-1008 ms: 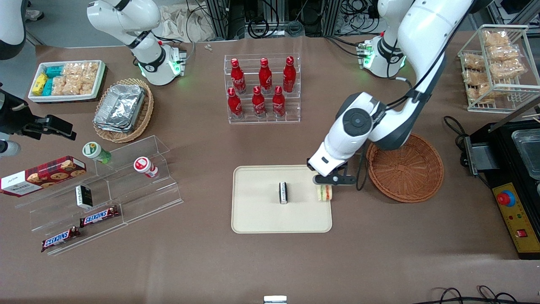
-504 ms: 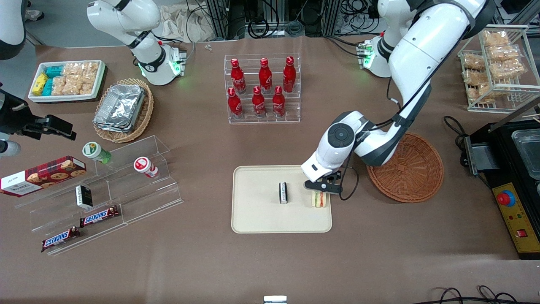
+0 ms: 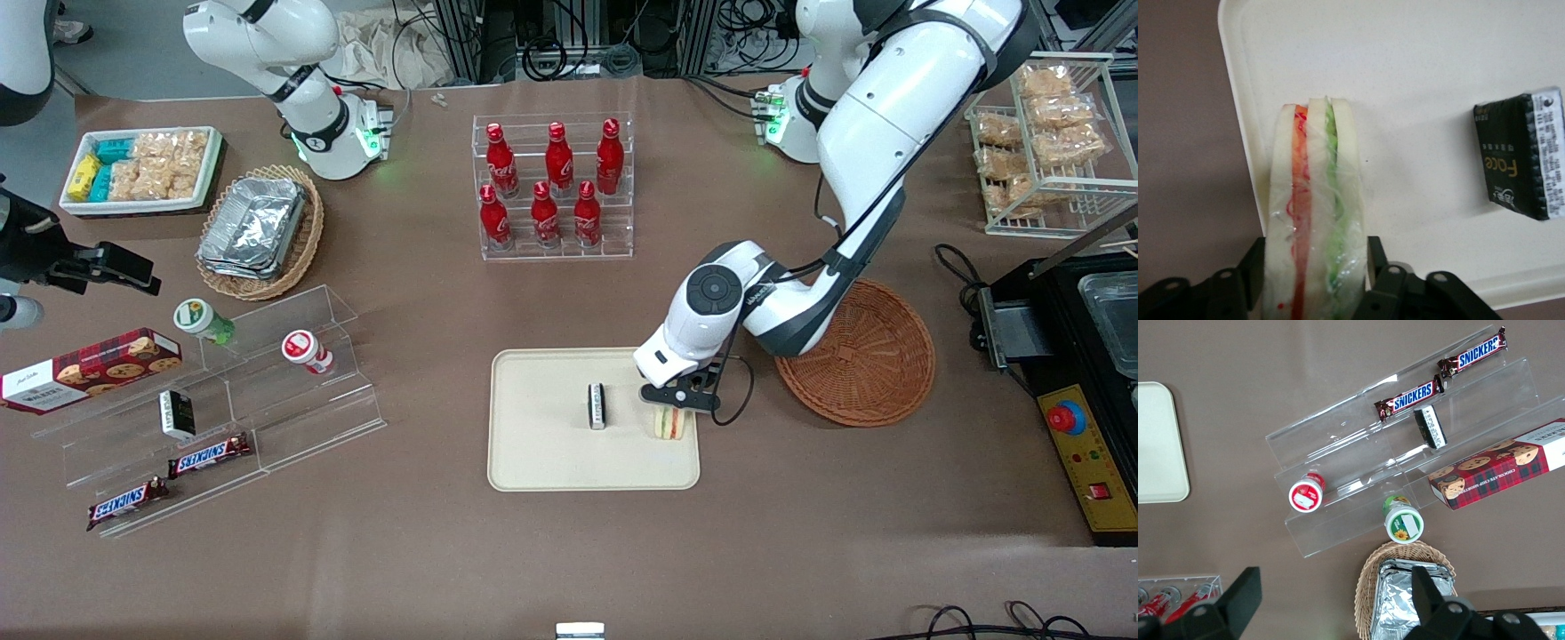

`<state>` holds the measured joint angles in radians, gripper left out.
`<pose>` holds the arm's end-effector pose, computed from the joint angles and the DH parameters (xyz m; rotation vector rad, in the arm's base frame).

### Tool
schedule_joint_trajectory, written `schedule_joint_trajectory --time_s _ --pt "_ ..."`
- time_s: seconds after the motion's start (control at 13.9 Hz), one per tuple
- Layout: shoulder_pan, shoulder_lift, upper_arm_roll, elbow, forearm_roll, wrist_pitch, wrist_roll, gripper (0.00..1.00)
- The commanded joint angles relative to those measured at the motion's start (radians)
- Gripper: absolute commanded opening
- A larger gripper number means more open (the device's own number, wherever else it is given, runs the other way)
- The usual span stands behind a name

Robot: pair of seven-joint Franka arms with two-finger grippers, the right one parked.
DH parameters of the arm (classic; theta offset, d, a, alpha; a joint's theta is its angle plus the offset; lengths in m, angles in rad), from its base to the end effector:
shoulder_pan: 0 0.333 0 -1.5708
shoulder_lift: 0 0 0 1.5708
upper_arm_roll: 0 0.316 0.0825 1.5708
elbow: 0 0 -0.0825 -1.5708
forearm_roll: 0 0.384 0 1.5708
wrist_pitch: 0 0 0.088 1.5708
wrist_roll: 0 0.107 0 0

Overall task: Place sandwich from basket to tray
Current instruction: 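Open the left gripper to release the sandwich and raise it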

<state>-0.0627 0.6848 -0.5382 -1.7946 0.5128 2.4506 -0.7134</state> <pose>0.5624 -0.3486 0.2185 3.0767 -0.2411 0.1424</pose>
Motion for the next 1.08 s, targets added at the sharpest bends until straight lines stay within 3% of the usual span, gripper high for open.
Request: schedule_joint_trajectory --time_s 0.0,0.22,0.43,0.72,1.01 --pt "0.02 -0.091 -0.026 0.009 -0.005 -0.091 -0.04 1.0" --pt "0.03 -0.262 -0.042 0.015 -0.19 -0.256 0.009 1.0" --pt "0.041 -0.414 0.0 0.081 -0.376 -0.512 0.177 1.0" --pt "0.032 -0.511 0.137 0.237 -0.442 -0.859 0.308 1.0" --pt "0.034 -0.625 0.289 0.233 -0.459 -0.962 0.451 1.0"
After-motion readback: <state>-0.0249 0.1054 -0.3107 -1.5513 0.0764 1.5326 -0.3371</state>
